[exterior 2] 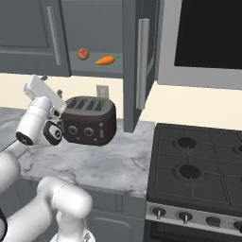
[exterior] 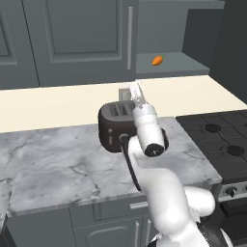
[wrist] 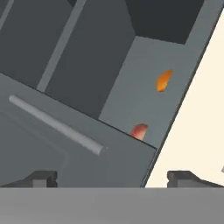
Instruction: Pick the peach, carrot from the counter and place them in the cabinet. Then close the cabinet.
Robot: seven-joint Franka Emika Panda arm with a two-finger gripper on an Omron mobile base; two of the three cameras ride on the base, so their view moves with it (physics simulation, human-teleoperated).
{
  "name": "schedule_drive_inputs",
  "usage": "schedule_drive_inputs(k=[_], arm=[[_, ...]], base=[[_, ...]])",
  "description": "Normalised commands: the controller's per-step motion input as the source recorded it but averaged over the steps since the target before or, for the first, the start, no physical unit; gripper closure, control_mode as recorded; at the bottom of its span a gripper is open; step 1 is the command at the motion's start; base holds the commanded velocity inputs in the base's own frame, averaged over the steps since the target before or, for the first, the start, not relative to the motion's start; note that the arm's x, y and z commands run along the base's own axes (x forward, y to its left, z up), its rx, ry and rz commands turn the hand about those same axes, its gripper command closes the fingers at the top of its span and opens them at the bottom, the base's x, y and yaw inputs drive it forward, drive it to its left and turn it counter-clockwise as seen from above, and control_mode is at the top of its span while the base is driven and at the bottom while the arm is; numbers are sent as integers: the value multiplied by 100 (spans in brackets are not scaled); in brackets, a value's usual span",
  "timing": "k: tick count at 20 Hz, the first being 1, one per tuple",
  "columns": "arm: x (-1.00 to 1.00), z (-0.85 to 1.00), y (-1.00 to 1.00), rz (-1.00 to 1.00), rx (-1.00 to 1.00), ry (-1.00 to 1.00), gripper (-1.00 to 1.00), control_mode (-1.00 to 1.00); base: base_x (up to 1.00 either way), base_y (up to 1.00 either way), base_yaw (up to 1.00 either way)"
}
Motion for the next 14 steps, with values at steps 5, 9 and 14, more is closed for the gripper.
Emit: schedule_drive_inputs(k=[5,9,14], arm=[[-100,100,-42,0,40,37,-100,-100],[-100,100,-46,0,42,36,-100,-100],[-100,27,-81,0,34,-6,-100,-100]], base=[[0,0,0],[0,0,0],[0,0,0]])
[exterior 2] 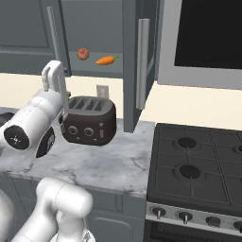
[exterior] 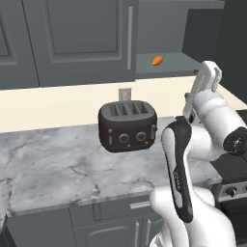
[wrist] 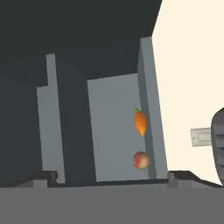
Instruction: Pick the peach, carrot from the counter and place them in the cabinet. Then close the cabinet.
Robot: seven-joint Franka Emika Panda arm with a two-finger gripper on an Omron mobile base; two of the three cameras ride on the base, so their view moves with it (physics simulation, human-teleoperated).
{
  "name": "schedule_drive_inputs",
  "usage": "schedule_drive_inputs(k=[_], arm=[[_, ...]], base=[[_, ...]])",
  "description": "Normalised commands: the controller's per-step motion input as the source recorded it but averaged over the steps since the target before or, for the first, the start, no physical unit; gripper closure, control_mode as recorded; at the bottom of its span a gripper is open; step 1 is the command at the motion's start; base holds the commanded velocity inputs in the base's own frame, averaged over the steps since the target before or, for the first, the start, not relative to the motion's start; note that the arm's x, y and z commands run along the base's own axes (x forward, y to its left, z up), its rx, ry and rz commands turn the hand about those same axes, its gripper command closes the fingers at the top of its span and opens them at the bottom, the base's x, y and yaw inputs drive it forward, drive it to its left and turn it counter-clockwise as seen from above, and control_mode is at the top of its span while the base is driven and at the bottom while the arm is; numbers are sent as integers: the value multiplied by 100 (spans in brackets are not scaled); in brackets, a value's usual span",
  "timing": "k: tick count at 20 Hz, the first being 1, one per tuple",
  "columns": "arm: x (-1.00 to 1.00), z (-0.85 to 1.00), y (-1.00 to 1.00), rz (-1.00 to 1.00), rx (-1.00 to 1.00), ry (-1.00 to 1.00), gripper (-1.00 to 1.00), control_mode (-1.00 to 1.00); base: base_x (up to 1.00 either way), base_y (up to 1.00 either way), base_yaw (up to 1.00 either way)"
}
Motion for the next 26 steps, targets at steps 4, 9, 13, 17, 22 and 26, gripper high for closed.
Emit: schedule_drive_inputs(k=[4,9,13,17,22,26], arm=[[-100,0,-97,0,29,-25,-100,-100],[-100,0,-100,-1,32,-17,-100,-100],[-100,0,-90,-7,23,0,-100,-100],[-99,-5,-95,-4,17,1,-100,-100],[-16,-19,-100,1,3,24,-100,-100],[20,-22,-84,14,0,29,-100,-100]], base=[[0,0,0],[0,0,0],[0,0,0],[0,0,0],[0,0,0],[0,0,0]])
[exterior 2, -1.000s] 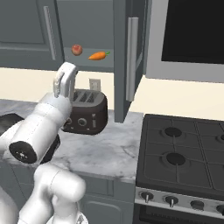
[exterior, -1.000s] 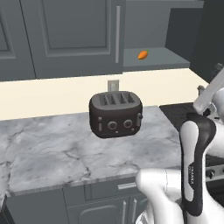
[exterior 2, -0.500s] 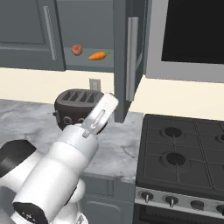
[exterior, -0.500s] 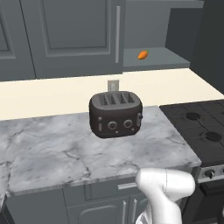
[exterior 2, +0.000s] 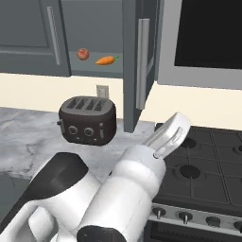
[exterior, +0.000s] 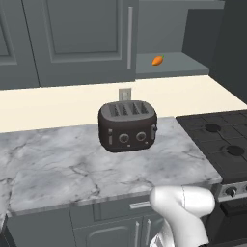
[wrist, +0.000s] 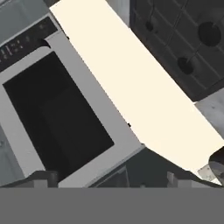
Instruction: Pick the peach, carrot from the counter and place them in the cabinet. Then close the cabinet.
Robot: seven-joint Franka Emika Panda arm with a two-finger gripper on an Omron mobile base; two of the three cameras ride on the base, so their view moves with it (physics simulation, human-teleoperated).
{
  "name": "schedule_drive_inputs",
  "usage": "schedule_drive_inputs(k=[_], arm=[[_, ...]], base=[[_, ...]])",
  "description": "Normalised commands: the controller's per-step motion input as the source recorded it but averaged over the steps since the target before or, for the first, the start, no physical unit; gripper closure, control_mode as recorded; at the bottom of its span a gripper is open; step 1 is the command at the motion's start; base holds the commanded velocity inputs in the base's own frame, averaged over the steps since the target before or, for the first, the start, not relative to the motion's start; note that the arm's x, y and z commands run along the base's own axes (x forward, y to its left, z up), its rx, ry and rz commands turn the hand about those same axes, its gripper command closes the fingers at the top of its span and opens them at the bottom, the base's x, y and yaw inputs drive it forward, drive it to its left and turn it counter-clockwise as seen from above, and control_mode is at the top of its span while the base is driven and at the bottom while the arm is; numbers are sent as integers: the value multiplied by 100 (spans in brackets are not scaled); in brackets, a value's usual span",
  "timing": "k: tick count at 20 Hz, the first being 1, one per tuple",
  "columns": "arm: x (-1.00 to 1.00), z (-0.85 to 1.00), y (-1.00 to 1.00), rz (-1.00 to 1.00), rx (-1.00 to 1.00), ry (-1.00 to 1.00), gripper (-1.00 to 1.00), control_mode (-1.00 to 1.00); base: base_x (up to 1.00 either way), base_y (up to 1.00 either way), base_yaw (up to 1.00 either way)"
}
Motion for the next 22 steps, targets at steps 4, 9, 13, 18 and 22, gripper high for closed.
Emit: schedule_drive_inputs(k=[4,9,13,18,22], arm=[[87,-39,-34,38,0,22,-100,-100],[89,-44,-8,38,0,-1,-100,-100],[82,-23,-1,31,3,-15,-100,-100],[77,-6,2,30,1,-7,-100,-100],[36,3,53,35,-3,0,-100,-100]], base=[[0,0,0],[0,0,0],[0,0,0],[0,0,0],[0,0,0]])
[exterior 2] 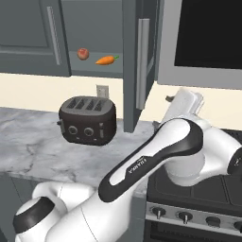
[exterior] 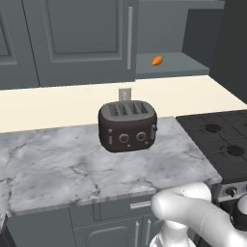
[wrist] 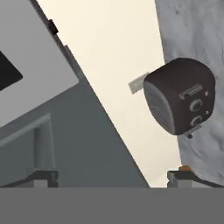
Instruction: Pick the peach, carrot from the counter and place them in the cabinet. Then close the cabinet.
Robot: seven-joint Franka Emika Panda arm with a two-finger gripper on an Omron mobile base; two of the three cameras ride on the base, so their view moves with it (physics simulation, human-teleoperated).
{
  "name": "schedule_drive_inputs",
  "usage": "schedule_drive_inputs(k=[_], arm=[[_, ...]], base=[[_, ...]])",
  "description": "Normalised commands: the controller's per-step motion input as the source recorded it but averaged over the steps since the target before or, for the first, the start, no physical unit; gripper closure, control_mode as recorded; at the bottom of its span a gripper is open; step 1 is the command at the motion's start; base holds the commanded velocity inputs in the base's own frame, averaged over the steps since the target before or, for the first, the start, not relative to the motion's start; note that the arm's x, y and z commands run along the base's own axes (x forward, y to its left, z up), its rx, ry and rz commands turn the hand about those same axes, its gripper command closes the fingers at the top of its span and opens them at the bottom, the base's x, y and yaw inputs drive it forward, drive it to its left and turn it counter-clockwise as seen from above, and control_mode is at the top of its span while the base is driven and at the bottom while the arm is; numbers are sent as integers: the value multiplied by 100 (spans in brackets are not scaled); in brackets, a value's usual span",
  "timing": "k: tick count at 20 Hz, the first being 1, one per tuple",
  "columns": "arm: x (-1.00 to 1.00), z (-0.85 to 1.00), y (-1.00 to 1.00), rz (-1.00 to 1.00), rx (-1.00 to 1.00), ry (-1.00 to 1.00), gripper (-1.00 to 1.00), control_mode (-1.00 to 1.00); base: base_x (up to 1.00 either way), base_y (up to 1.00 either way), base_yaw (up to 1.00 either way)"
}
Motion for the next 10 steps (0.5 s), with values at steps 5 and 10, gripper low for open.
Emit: schedule_drive_inputs(k=[5,10], arm=[[-5,30,99,29,-13,-5,-100,-100],[-17,56,100,13,-15,-17,-100,-100]], base=[[0,0,0],[0,0,0]])
